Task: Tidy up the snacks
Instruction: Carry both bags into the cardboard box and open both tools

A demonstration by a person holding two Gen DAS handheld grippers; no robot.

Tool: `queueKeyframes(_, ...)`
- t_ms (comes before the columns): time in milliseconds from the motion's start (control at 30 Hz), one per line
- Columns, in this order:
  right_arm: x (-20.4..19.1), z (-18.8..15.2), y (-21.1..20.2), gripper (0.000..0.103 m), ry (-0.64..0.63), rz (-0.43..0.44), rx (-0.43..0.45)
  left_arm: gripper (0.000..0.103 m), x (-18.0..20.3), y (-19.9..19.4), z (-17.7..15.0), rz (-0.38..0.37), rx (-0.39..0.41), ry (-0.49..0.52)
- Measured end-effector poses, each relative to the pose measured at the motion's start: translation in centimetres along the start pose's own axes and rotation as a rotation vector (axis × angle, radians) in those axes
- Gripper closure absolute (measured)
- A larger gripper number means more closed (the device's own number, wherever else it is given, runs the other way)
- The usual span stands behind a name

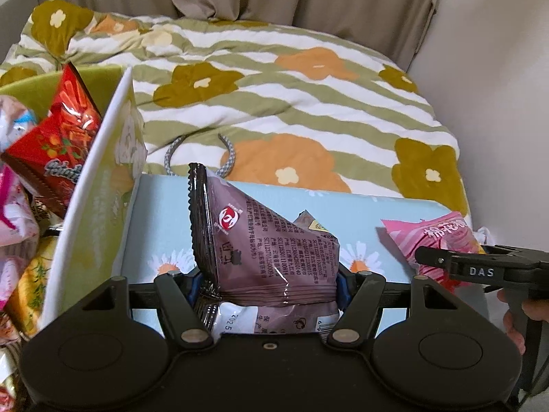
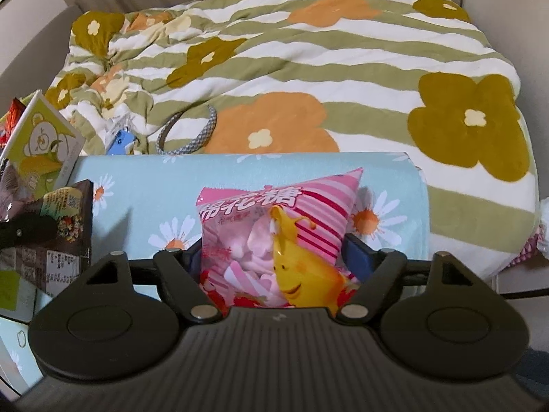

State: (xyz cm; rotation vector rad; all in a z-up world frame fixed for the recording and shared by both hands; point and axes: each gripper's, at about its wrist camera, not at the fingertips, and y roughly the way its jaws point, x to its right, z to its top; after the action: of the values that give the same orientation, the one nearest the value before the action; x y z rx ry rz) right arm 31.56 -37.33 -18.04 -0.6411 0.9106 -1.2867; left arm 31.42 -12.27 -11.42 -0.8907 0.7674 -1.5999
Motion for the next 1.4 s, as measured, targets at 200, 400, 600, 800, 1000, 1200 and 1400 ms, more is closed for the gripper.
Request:
queueKeyframes(200, -1.2, -0.6, -3.2, 0.019, 0.021, 0.024, 0.069, 0.032, 0.3, -3.6, -0.7, 0.001, 0.065, 0.013)
queueKeyframes(400, -4.0, -0.7, -7.2, 0.019, 0.011, 0.059, 0.133, 0.032, 0.0, -8.0, -1.3, 0.007, 0.115, 0.012)
queueKeyframes(600, -8.6, -0.4, -10.4, 0.019, -0.048, 0.101, 0.185, 0.032, -2.3, -11.9, -1.8, 0.036, 0.157, -0.012)
queueKeyframes(800, -14.4, -0.2, -12.9, 0.019, -0.108, 0.146, 0.234, 0.032, -6.3, -16.1, -1.6, 0.057, 0.235, -0.038)
queueKeyframes(1000, -21.6, 0.3, -14.4, 0.019, -0.141, 0.160, 0.289, 0.031, -11.5, -19.3, -0.5, 0.060, 0.300, -0.046)
queueKeyframes(1200, -28.4, 0.5, -14.8, 0.018, -0.147, 0.166, 0.317, 0.030, -17.5, -21.1, 0.9, 0.063, 0.322, -0.073)
queueKeyframes(1400, -34.3, 0.8, -13.9, 0.018, -0.125, 0.140, 0.339, 0.029, -23.5, -20.0, 2.6, 0.029, 0.292, -0.087)
